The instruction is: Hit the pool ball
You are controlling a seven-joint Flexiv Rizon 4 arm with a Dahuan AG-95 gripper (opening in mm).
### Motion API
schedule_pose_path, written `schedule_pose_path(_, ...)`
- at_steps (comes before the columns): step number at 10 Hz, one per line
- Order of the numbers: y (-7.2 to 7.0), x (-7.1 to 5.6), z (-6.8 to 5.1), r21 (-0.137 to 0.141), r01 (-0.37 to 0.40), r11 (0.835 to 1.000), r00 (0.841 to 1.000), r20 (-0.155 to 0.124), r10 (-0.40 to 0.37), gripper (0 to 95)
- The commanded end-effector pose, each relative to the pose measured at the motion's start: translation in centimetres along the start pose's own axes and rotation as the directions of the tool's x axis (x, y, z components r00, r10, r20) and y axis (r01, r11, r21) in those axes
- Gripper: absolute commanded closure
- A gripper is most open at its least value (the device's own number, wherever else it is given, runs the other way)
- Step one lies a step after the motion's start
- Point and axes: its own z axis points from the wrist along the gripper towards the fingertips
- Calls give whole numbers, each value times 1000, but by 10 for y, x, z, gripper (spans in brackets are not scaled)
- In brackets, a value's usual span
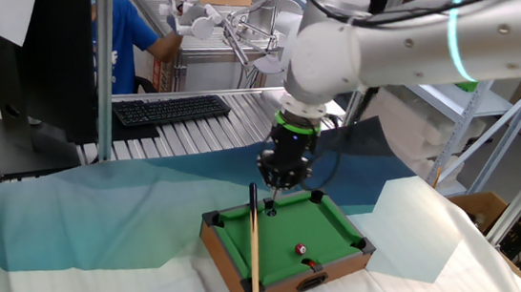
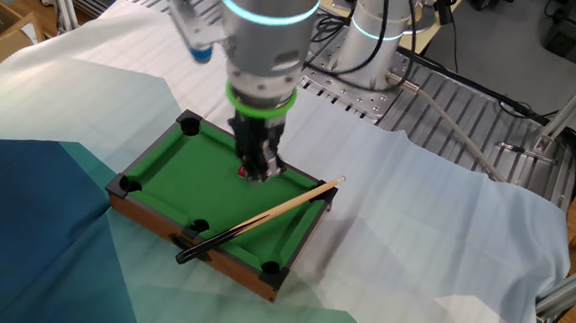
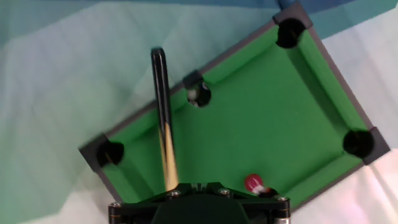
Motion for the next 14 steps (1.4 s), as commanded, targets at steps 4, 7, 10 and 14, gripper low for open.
schedule_pose_path(4, 11, -20, 17, -13, -8, 1000, 1000, 5, 8, 950)
schedule_pose_path(7, 27, -27, 26, -25, -32, 999, 999, -11, 31, 950)
schedule_pose_path(10, 39, -33, 30, -18, -51, 999, 999, -6, 51, 950)
schedule_pose_path(14, 38, -41, 37, -1, -33, 999, 999, 12, 33, 950)
